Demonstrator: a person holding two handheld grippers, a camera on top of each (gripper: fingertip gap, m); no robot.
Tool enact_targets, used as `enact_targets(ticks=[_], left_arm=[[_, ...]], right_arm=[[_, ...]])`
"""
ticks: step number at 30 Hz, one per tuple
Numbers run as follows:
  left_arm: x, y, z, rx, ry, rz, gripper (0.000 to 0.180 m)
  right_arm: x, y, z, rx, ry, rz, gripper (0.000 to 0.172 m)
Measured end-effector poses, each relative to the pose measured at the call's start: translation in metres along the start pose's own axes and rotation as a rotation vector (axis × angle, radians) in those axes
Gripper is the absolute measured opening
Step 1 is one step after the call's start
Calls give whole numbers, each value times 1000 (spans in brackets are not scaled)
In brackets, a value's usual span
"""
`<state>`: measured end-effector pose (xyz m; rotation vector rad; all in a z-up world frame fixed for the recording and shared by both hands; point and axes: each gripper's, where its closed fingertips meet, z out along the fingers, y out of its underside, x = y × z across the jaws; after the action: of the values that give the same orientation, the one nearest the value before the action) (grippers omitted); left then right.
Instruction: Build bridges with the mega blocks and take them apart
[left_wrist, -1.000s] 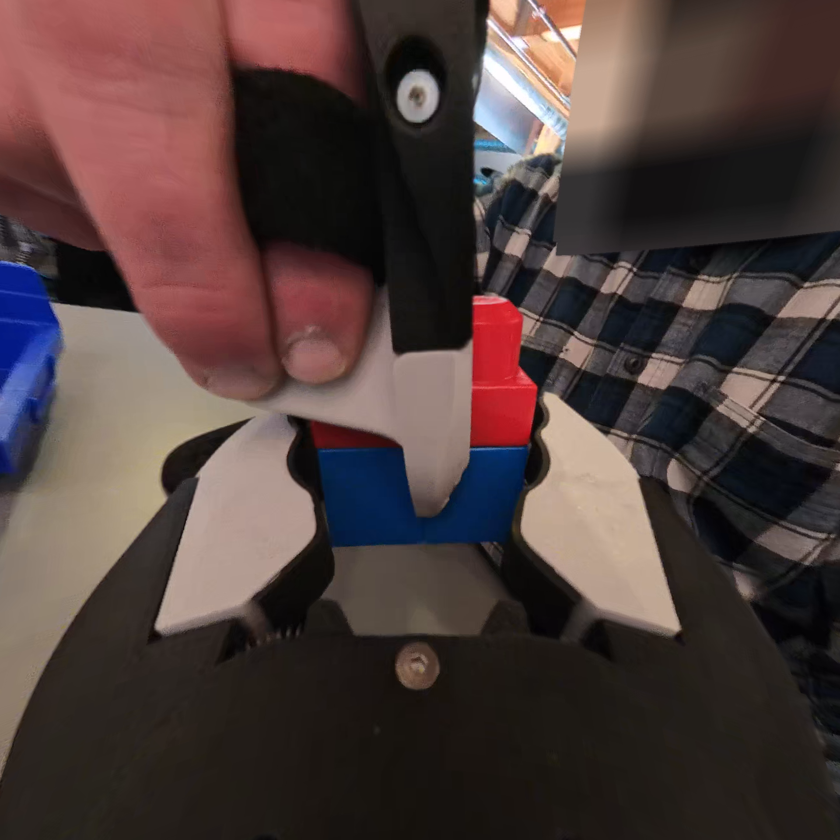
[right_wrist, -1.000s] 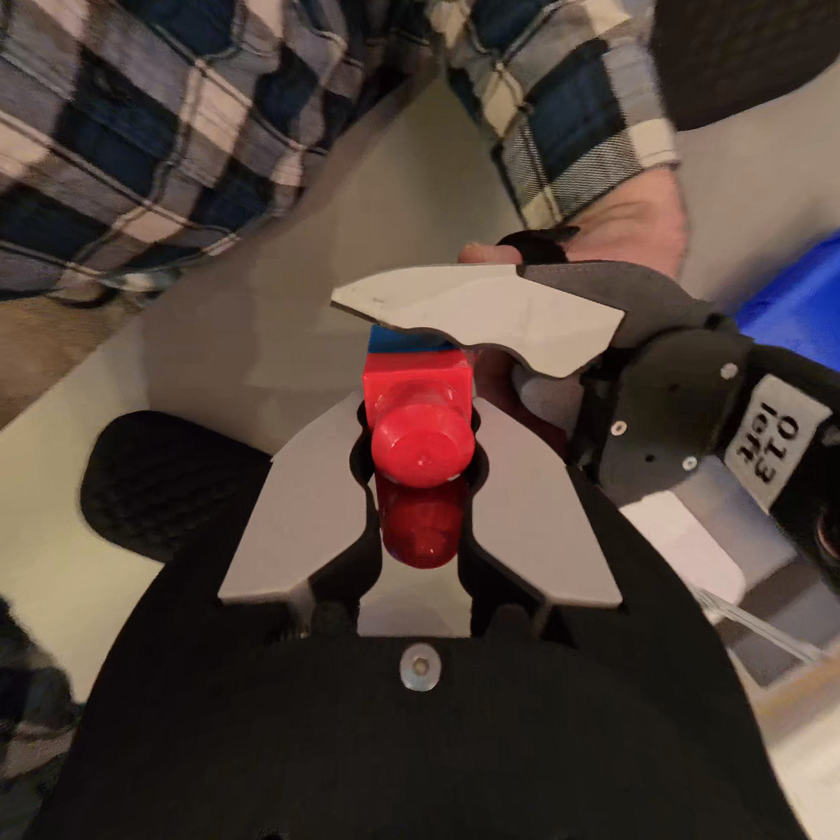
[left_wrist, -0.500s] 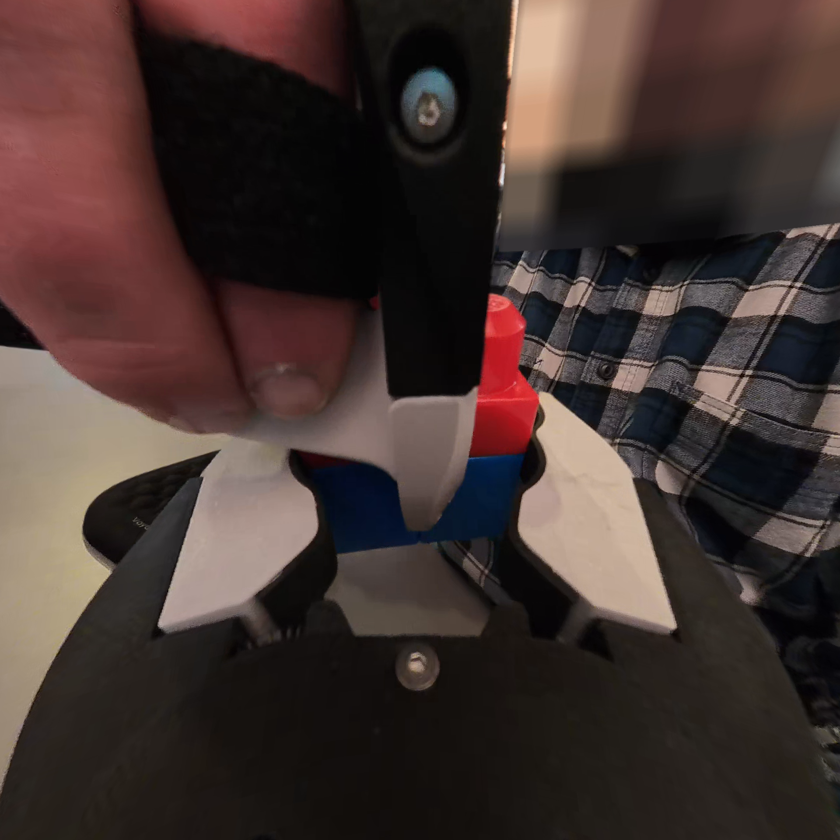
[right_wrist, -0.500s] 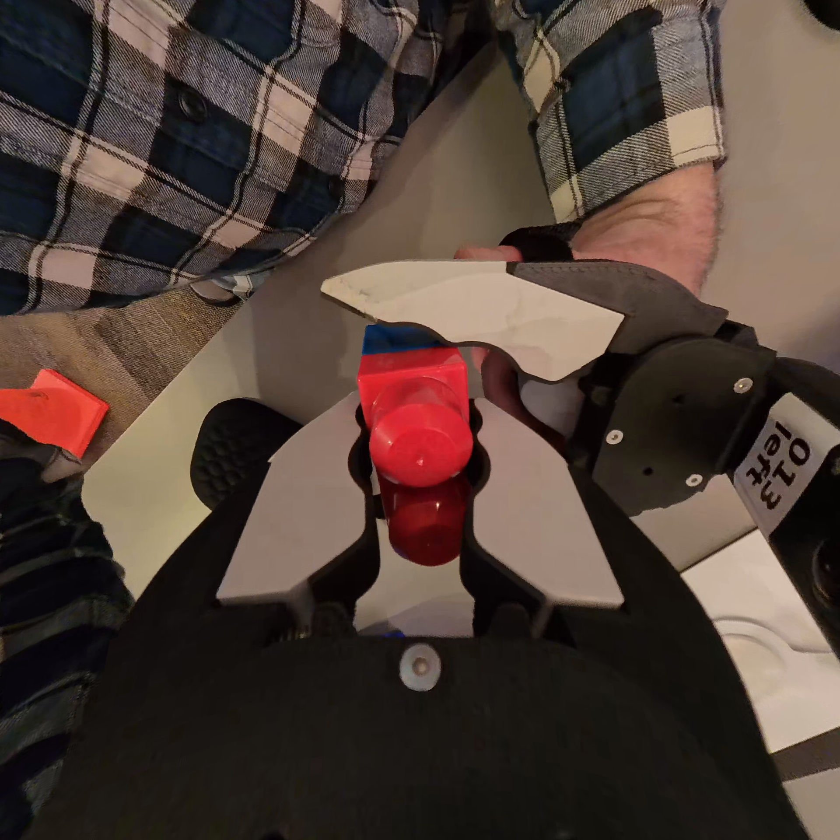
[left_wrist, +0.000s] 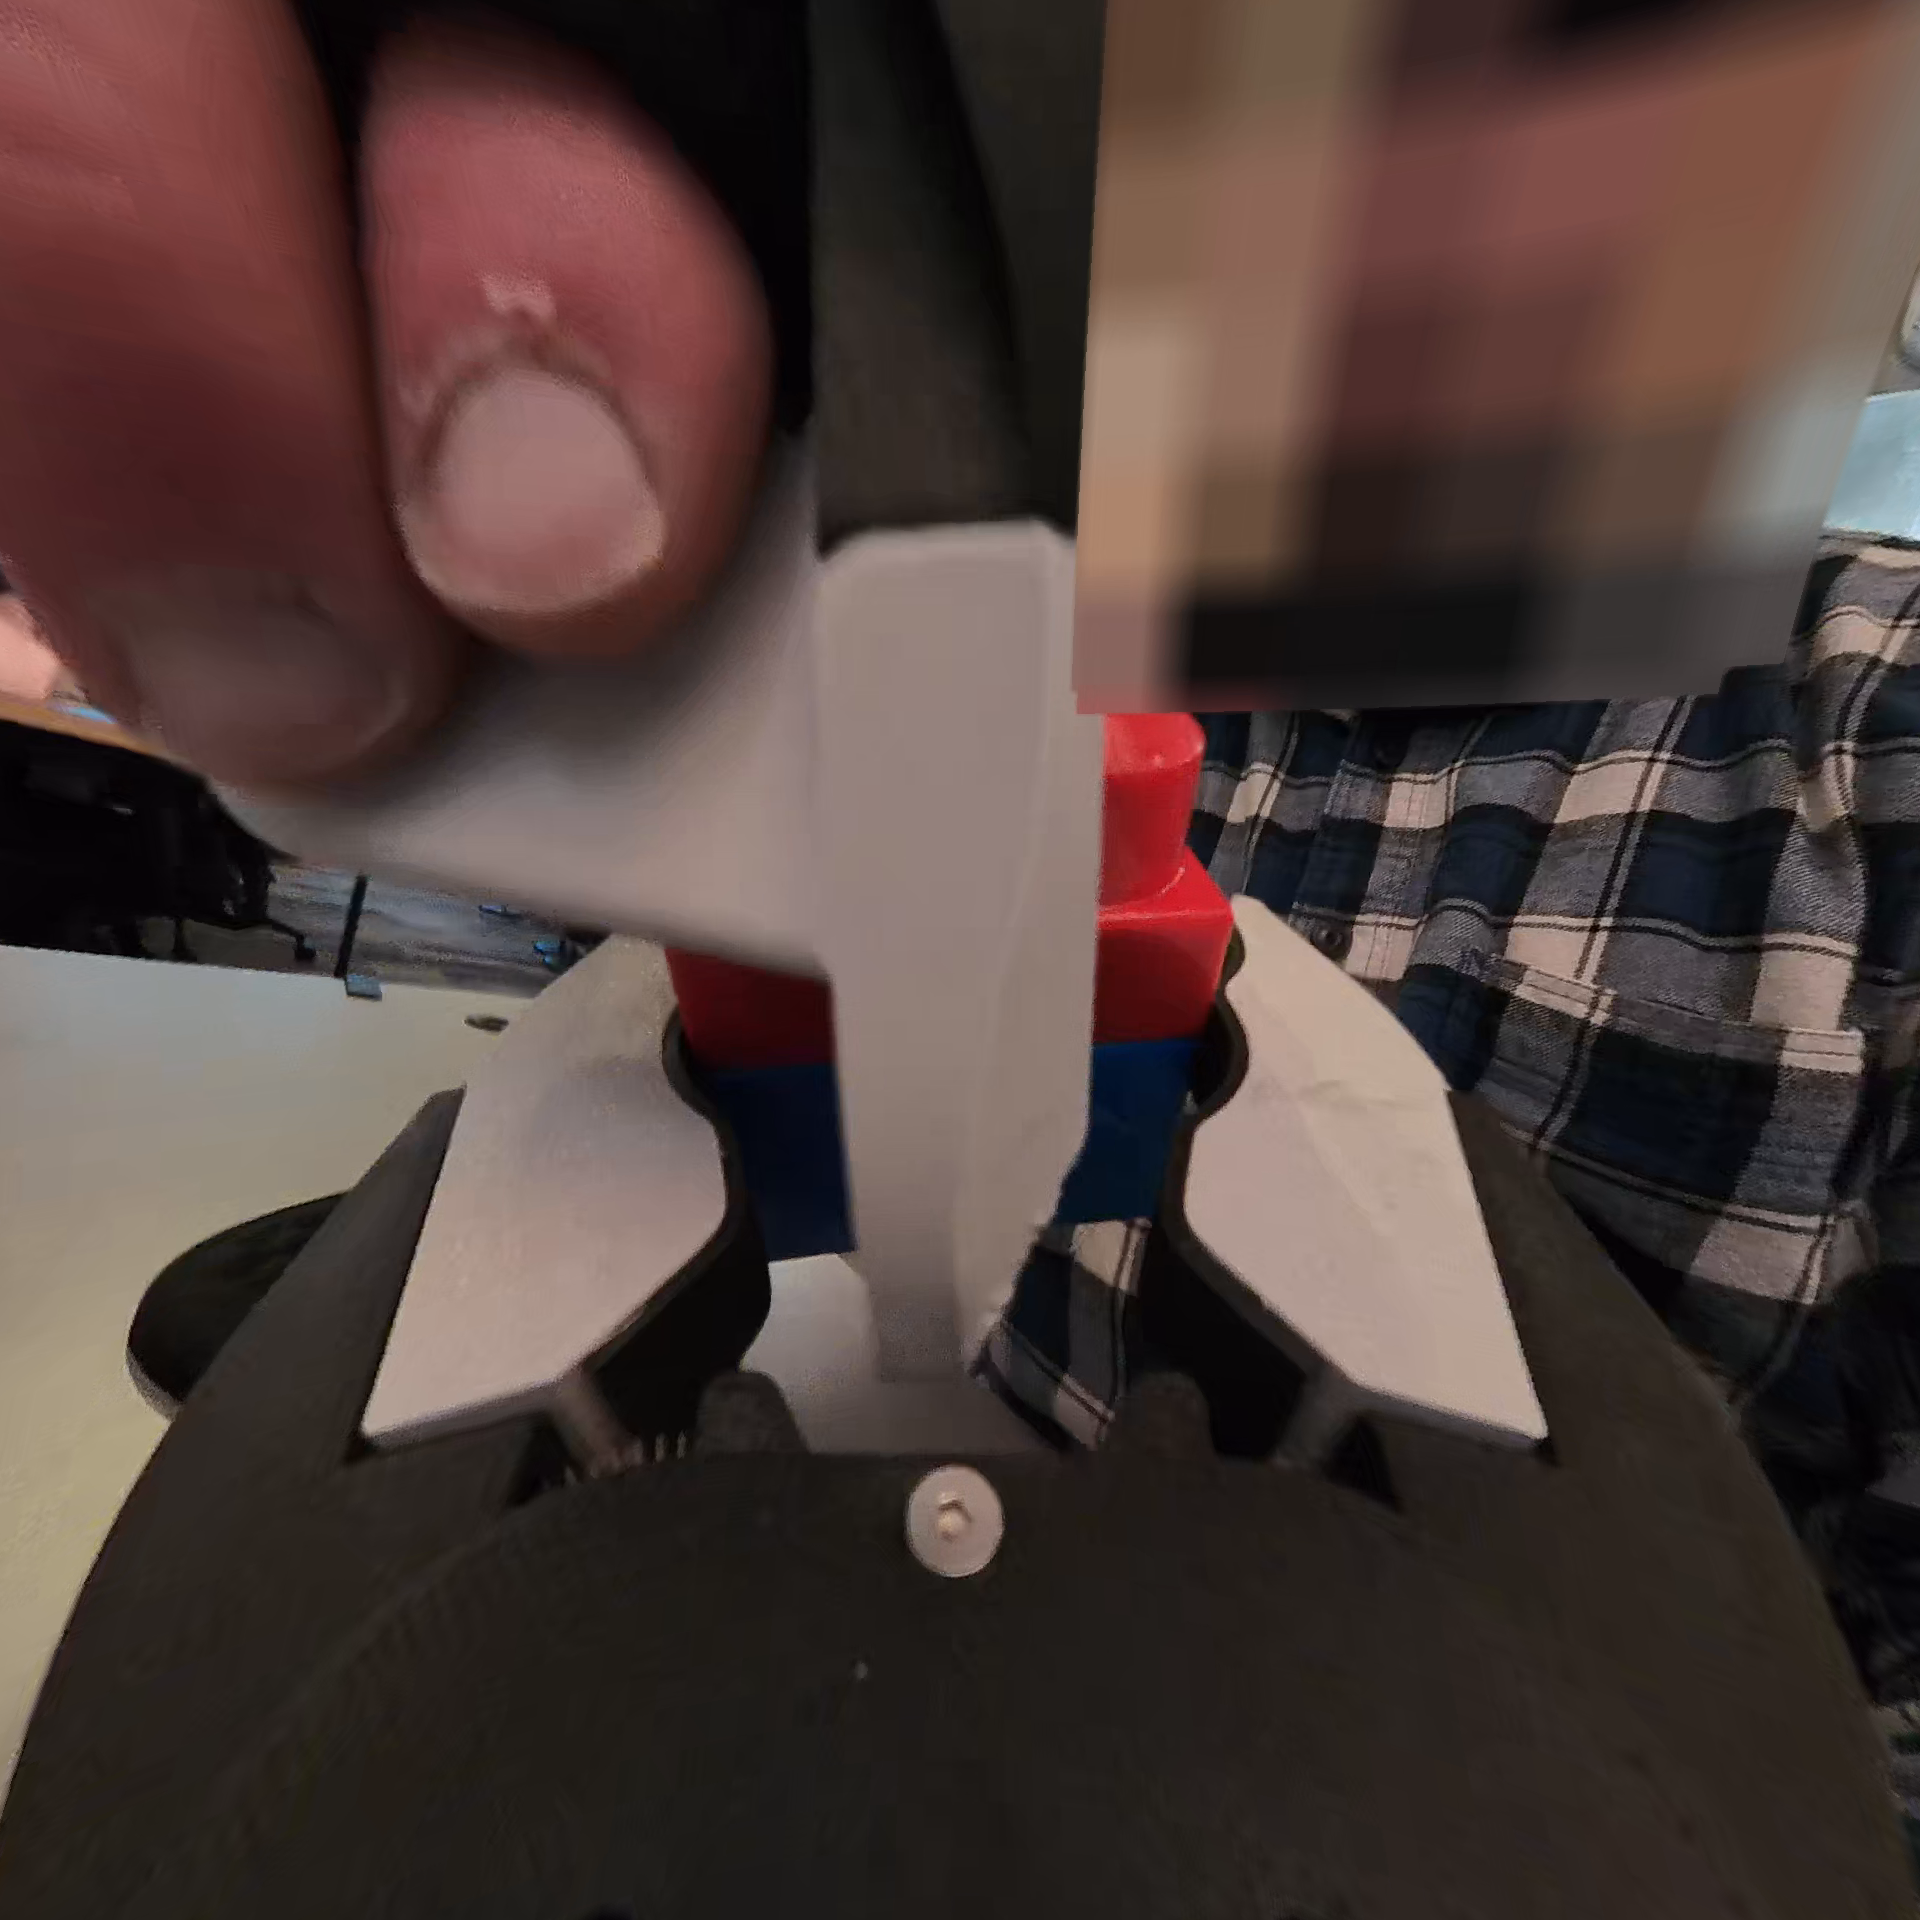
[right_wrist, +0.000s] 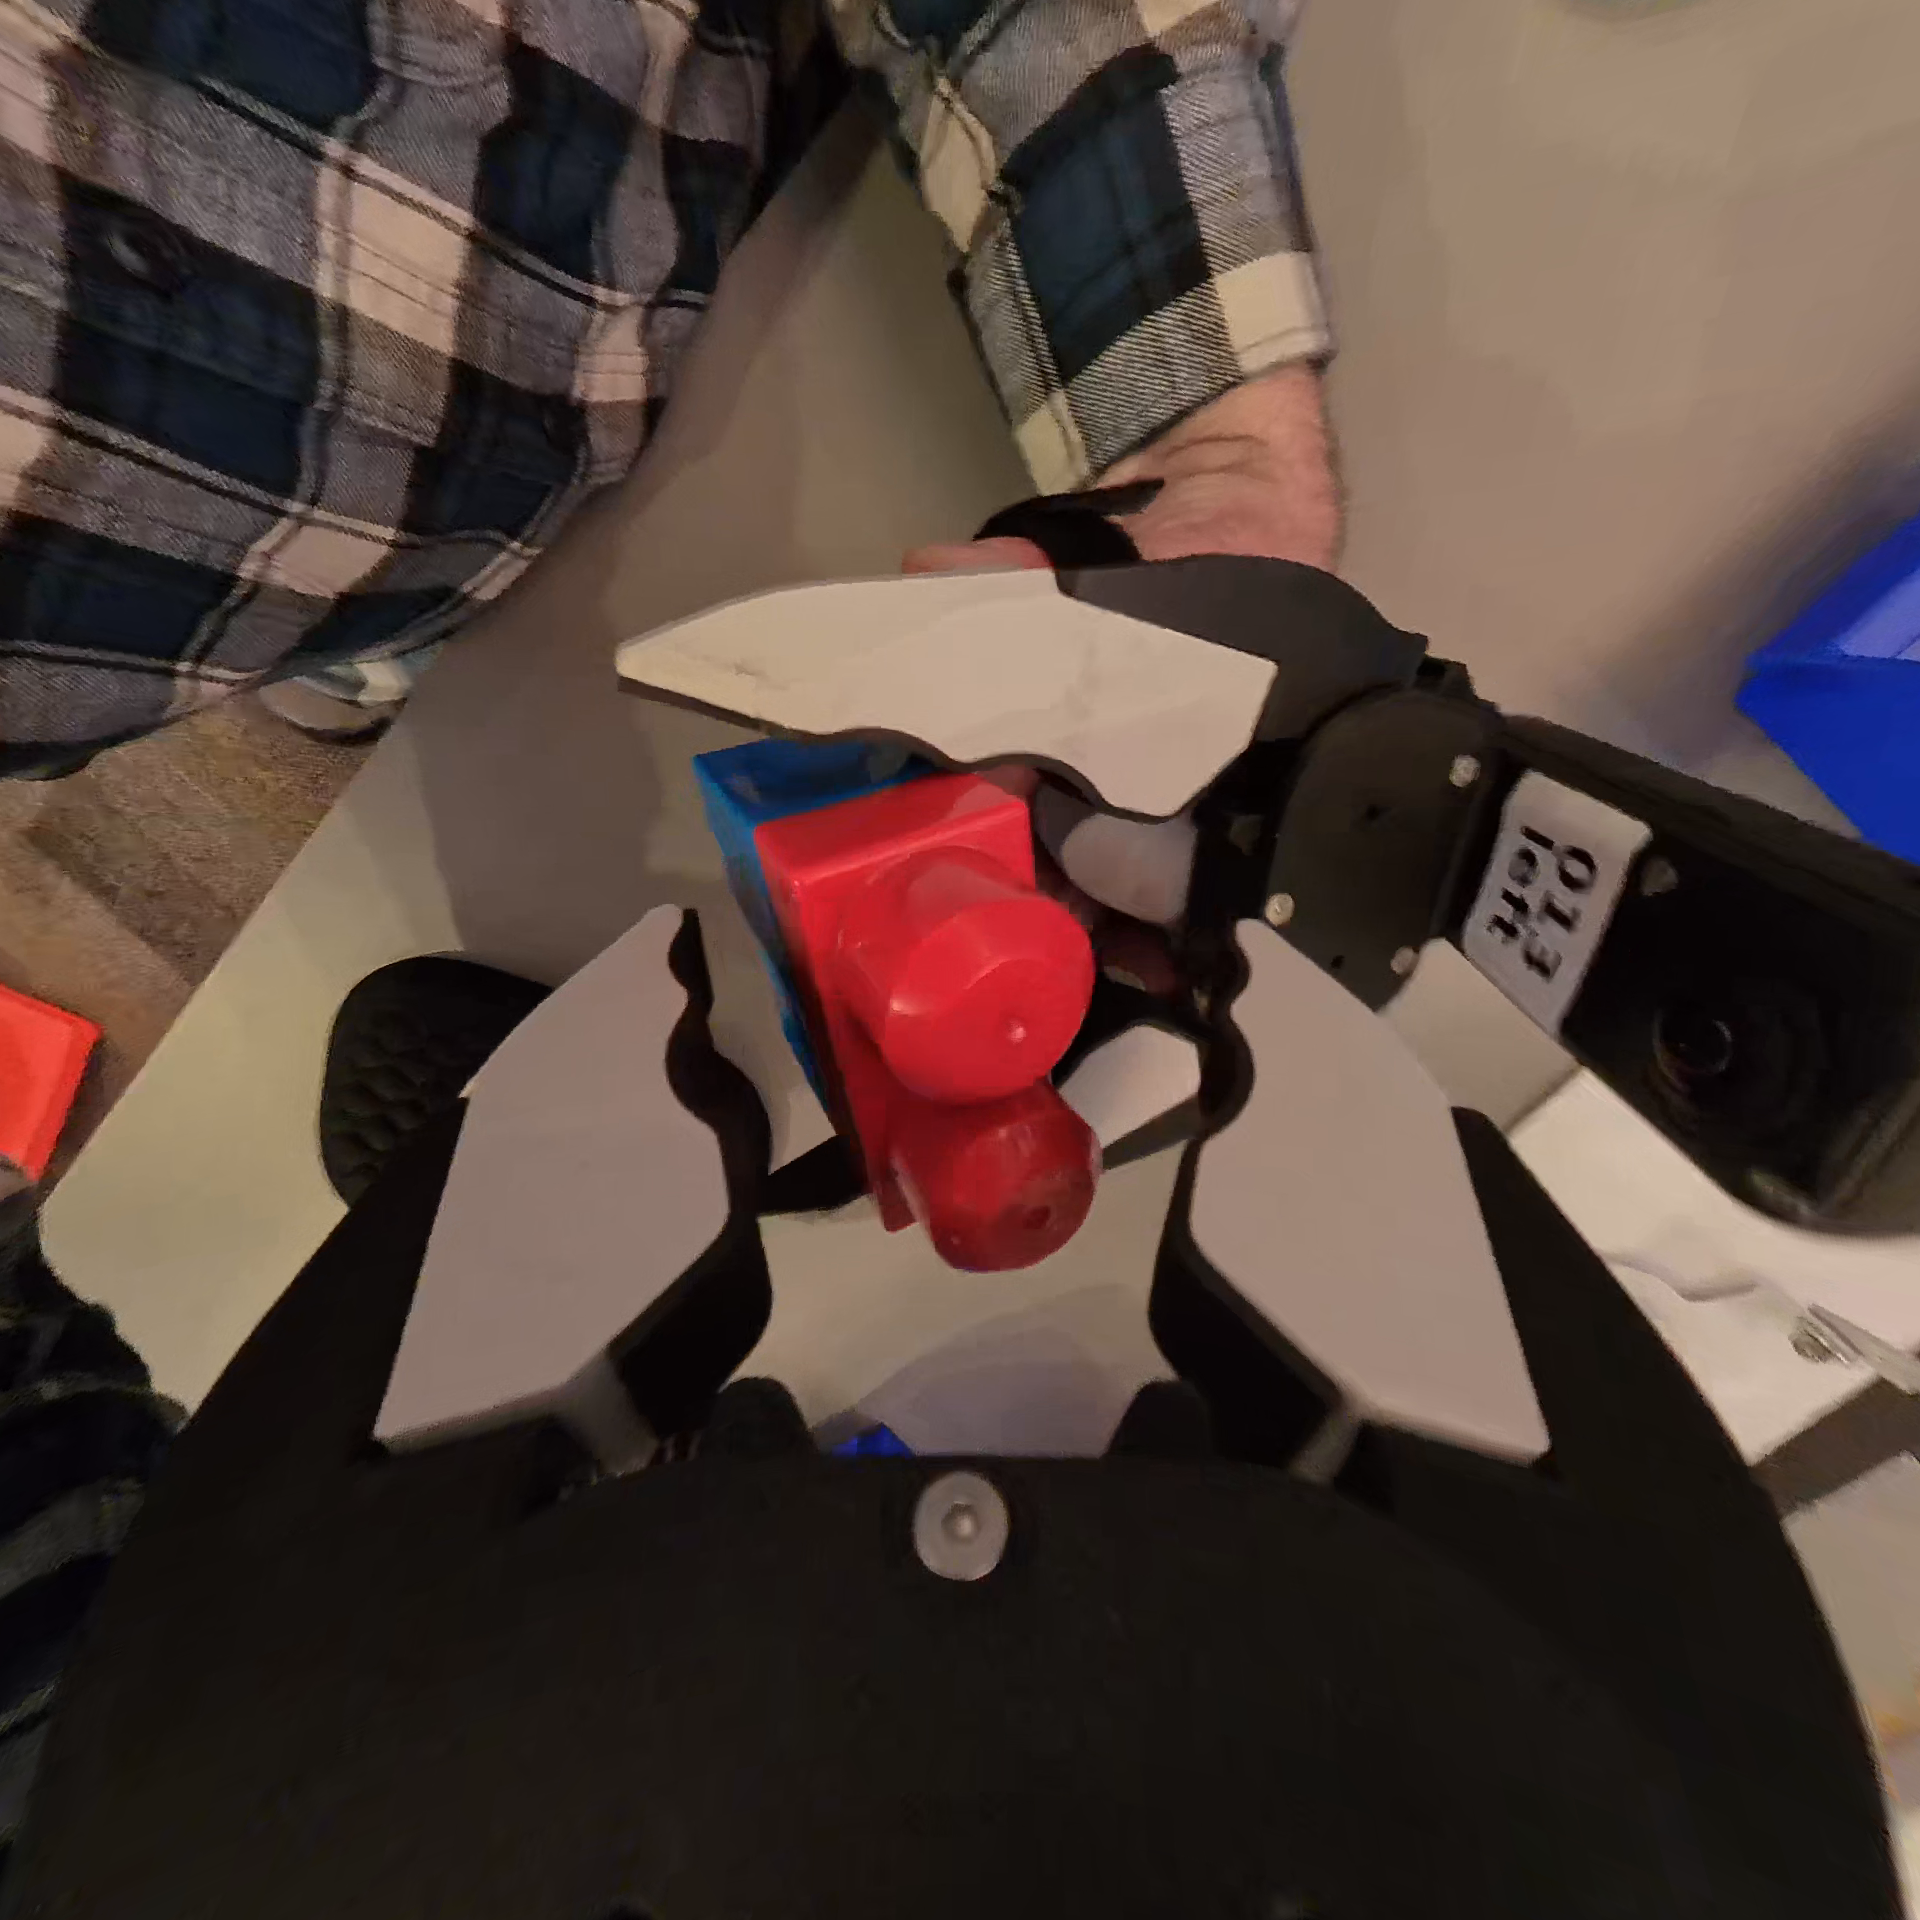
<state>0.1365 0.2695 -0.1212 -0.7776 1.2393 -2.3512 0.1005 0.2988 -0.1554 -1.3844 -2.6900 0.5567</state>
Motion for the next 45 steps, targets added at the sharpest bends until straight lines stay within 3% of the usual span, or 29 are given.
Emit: enact_targets(ticks=[3, 6, 10, 12, 23, 34, 36, 37, 40, 45], left_arm=[[1, -10, -7, 77, -3, 11, 90], [7, -21, -16, 147, 0, 37, 90], [10, -29, -20, 199, 16, 43, 90], [11, -29, -18, 198, 28, 43, 90], [15, -25, -3, 116, 49, 59, 89], [15, -22, -5, 85, 49, 59, 90], [15, -20, -5, 78, 58, 51, 89], [15, -16, -4, 59, 59, 43, 89], [15, -6, -3, -5, 72, 11, 89], [14, 3, 6, -94, 89, -10, 90]], right_arm=[[12, -2, -7, 51, 155, 6, 113], [29, -2, -15, 74, 446, -29, 117], [36, -6, -20, 110, 727, -79, 103], [35, -7, -18, 107, 797, -107, 96], [23, -9, -24, 51, 914, -179, 95], [24, -7, -21, 39, 847, -138, 96], [23, -4, -23, 21, 817, -153, 109], [20, -3, -23, 31, 756, -138, 110], [-2, -8, -34, 169, 502, -122, 82], [-17, -11, -34, 211, 109, -76, 65]])
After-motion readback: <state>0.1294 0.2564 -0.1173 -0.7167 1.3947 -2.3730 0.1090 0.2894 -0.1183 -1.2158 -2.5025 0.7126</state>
